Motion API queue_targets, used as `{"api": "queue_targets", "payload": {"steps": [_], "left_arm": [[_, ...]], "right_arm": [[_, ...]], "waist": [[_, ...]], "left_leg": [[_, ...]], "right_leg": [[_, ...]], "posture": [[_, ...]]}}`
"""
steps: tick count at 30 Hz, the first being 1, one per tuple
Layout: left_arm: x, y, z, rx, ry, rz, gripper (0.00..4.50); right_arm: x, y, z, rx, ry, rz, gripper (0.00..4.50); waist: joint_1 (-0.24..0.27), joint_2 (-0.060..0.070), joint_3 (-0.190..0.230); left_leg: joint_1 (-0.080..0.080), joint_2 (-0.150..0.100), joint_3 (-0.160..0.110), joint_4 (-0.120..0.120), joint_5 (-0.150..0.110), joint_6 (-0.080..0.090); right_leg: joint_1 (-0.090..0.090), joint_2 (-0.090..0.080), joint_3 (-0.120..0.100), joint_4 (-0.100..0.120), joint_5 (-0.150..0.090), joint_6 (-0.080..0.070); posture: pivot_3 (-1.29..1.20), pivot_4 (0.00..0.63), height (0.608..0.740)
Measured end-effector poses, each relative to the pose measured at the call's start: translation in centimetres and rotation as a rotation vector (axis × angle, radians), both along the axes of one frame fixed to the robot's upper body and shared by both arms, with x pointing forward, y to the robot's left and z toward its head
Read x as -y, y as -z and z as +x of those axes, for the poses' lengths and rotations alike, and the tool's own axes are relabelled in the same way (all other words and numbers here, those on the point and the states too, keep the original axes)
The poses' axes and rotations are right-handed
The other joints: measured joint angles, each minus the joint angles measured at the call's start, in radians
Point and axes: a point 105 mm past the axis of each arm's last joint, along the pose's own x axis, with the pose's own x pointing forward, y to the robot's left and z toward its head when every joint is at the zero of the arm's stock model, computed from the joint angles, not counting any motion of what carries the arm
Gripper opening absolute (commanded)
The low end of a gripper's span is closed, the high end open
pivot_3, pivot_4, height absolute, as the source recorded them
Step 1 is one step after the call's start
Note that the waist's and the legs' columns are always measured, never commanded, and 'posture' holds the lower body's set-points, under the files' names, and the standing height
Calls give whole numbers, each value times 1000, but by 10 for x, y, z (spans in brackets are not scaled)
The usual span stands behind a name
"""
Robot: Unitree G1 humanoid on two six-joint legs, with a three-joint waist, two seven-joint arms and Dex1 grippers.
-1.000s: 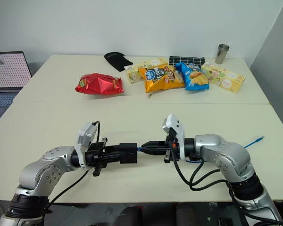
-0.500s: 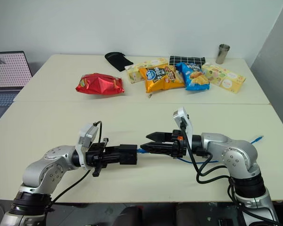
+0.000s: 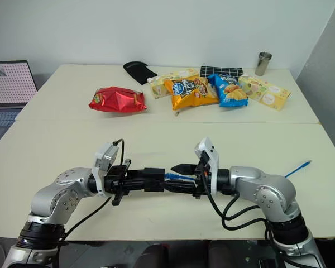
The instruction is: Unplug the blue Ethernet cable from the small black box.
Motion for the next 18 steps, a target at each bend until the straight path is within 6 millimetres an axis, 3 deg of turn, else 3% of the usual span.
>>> {"api": "queue_targets", "payload": {"steps": [10, 14, 18], "left_arm": [[1, 0, 1, 1, -4, -2, 773], [1, 0, 1, 0, -9, 0, 773], [1, 0, 2, -3, -15, 2, 773]], "right_arm": [[-1, 0, 0, -1, -2, 6, 3639], [0, -1, 1, -2, 2, 9, 3056], [1, -1, 1, -4, 2, 10, 2066]], "waist": [[0, 0, 0], [0, 0, 0], [0, 0, 0]], "left_leg": [[0, 0, 0, 0, 0, 0], [0, 0, 0, 0, 0, 0], [0, 0, 0, 0, 0, 0]], "right_leg": [[0, 0, 0, 0, 0, 0], [0, 0, 0, 0, 0, 0], [0, 0, 0, 0, 0, 0]], "posture": [[0, 150, 740], [0, 150, 740], [0, 150, 740]]}}
